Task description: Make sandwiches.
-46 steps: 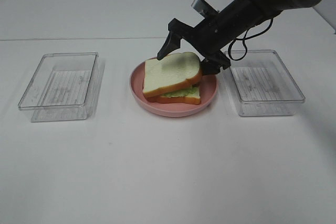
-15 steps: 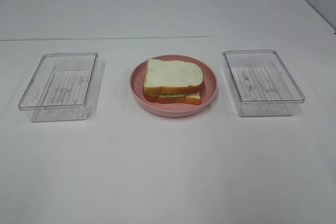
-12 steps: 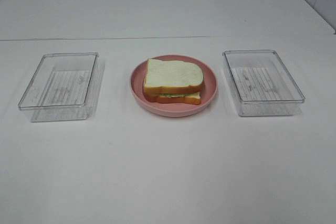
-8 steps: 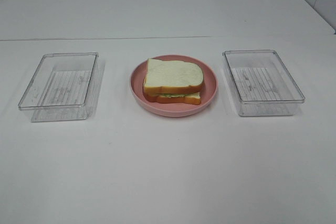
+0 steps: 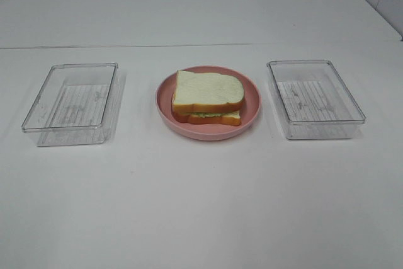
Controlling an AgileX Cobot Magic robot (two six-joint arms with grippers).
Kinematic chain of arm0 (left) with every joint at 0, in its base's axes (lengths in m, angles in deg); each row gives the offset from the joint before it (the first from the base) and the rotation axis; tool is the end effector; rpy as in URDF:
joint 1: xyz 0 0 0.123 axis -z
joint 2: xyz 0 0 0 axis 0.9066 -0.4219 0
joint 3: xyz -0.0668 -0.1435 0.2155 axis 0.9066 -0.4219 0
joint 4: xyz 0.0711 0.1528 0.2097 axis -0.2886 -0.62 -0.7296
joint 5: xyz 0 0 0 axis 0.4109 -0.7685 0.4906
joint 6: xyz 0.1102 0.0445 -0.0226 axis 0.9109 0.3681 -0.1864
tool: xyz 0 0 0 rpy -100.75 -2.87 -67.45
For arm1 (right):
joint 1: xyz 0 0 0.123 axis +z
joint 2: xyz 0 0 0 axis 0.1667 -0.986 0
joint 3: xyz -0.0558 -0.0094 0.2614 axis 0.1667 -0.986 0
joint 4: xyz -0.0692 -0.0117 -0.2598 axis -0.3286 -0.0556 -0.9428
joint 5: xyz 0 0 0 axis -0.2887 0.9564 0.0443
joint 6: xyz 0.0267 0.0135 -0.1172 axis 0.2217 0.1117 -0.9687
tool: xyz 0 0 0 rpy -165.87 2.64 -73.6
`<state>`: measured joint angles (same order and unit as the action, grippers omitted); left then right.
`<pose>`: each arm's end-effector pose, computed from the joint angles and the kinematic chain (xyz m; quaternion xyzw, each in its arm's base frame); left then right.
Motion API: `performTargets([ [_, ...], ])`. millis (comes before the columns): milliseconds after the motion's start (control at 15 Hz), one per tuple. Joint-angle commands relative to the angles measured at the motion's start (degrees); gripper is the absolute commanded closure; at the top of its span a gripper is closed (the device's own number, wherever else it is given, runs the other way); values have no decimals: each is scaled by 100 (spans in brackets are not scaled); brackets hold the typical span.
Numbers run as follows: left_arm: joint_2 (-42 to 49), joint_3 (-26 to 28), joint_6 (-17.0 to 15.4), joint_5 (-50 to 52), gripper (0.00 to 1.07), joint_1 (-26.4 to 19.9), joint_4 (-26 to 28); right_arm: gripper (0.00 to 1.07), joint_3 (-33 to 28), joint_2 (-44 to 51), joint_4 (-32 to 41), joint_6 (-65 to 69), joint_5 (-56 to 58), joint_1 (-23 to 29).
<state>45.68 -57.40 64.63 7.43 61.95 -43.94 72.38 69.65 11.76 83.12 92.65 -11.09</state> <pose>0.0510 -0.0007 0.2772 -0.0096 0.8508 0.0053 0.5254 0.0585 0.0060 0.2684 -0.0375 0.8495 -0.0005 0.5262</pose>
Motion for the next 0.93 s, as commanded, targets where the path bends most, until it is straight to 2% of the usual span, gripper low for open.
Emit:
performTargets([
  [67,132,-11,-34,23,9,29,11,8,-74,183,-34,-252,350,-6],
  [333,132,-11,-34,23,9,29,0,8,-149,183,-229,567,401,-6],
  [933,132,-11,-34,23,9,29,0,8,-149,183,-201,567,384,-6],
])
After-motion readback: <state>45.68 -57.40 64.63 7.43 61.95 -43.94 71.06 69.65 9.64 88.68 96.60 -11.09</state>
